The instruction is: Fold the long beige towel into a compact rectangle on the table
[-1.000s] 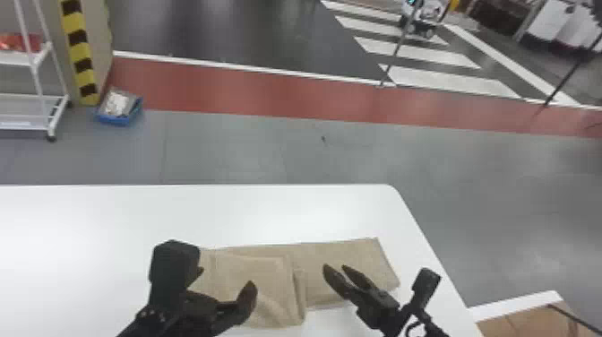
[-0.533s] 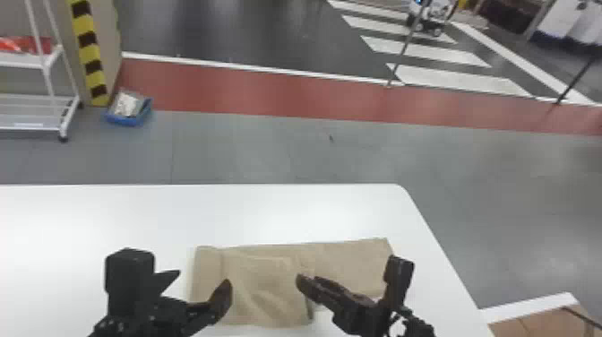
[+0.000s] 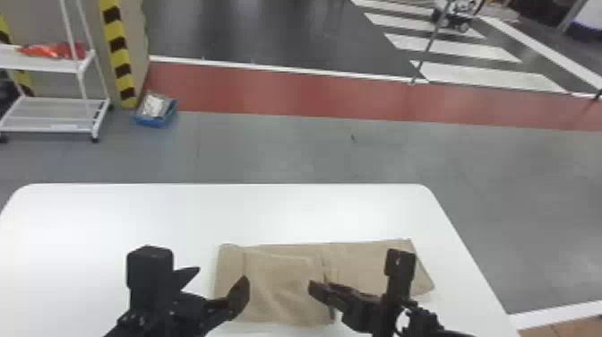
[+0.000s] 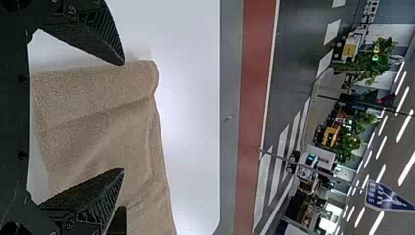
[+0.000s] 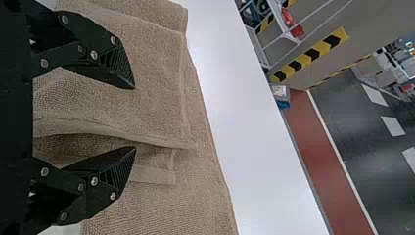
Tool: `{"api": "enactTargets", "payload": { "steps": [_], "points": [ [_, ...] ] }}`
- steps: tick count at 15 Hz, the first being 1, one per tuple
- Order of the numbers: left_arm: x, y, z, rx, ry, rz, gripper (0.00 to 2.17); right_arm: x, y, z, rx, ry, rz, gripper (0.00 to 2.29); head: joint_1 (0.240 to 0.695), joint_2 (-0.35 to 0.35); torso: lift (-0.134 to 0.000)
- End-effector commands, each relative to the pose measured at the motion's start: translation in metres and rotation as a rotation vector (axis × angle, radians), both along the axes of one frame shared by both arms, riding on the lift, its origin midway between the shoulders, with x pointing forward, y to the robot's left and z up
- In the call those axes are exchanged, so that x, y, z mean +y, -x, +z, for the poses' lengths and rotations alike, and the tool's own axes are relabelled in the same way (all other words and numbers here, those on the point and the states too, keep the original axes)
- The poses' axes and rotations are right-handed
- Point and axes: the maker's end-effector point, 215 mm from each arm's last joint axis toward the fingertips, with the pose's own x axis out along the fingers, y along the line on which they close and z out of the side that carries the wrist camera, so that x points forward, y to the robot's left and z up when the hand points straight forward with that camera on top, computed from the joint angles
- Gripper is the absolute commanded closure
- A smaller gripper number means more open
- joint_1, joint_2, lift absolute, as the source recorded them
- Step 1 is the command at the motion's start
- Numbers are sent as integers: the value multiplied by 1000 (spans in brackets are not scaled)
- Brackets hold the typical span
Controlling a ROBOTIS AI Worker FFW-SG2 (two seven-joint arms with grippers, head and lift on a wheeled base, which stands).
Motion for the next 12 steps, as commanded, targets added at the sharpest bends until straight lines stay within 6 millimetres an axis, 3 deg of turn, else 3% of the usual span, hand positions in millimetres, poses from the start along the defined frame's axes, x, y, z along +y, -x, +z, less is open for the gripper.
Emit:
{"api": "enactTargets", "payload": {
  "steps": [1, 3, 5, 6, 12],
  "points": [
    [0, -2, 1, -2, 2, 1, 124, 2, 0, -4, 24, -2, -5, 535, 695, -244, 0],
    [-1, -1, -1, 3, 2, 1, 124, 0, 3, -12, 58, -16, -11, 721, 695, -245, 0],
    [-1, -2, -2, 4, 7, 1, 124, -1, 3, -13, 65, -34, -19, 1271, 695, -247, 0],
    [-2, -3, -2, 3, 10, 0, 124, 1, 5, -13, 61, -40, -15, 1420, 695, -249, 0],
    [2, -5, -2, 4, 16, 7, 124, 5, 14, 11, 12, -49, -7, 1423, 695, -240, 0]
  ]
}}
